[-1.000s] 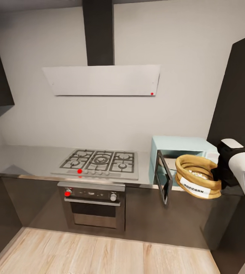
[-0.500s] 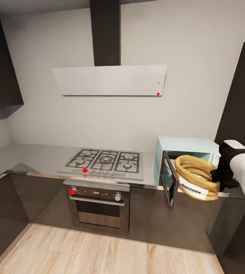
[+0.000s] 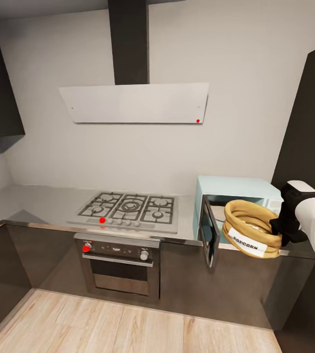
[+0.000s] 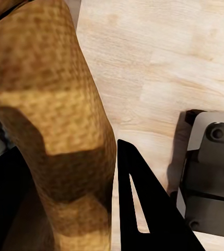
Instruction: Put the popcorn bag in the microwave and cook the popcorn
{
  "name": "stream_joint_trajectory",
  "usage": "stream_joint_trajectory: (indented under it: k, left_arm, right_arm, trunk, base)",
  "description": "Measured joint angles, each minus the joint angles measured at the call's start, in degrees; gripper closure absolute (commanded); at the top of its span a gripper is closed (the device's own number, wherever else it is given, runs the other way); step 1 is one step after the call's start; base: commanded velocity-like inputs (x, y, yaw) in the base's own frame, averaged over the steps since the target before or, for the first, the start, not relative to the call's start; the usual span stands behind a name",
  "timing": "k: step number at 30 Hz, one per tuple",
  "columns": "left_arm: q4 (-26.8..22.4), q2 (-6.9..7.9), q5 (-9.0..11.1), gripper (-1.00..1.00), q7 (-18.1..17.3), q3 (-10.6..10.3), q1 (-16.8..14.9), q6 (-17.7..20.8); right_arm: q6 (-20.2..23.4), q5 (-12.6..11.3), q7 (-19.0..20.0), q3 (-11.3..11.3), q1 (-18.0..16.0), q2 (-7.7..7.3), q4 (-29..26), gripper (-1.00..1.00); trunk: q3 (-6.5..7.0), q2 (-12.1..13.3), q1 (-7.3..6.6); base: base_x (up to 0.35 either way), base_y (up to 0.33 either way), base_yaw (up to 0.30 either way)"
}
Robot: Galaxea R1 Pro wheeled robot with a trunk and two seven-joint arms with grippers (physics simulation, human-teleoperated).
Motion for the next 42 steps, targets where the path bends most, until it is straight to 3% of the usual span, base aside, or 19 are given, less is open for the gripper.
stream_joint_trajectory:
  k: [14, 19, 30, 42]
  left_arm:
    - [0.0, -0.03, 0.0, -1.00, 0.0, 0.0, 0.0, 0.0]
    - [0.0, -0.03, 0.0, -1.00, 0.0, 0.0, 0.0, 0.0]
    - [0.0, -0.03, 0.0, -1.00, 0.0, 0.0, 0.0, 0.0]
    - [0.0, -0.03, 0.0, -1.00, 0.0, 0.0, 0.0, 0.2]
  right_arm:
    - [-0.4, 0.0, 0.0, 0.0, 1.5, 0.12, 0.1, 1.00]
    - [-5.2, 0.1, 0.0, -0.1, 2.5, 0.12, 0.1, 1.00]
    - [-9.9, 0.0, 0.1, -0.2, 2.9, 0.12, 0.1, 1.00]
    - [-10.5, -0.1, 0.1, -1.2, 2.9, 0.01, 0.1, 1.00]
  trunk:
    - [0.00, 0.0, 0.00]
    - [0.00, 0.0, 0.00]
    - [0.16, 0.0, 0.00]
    - [0.17, 0.0, 0.00]
  base:
    - [0.064, 0.000, 0.000]
    - [0.000, 0.000, 0.000]
    - [0.000, 0.000, 0.033]
    - [0.084, 0.014, -0.018]
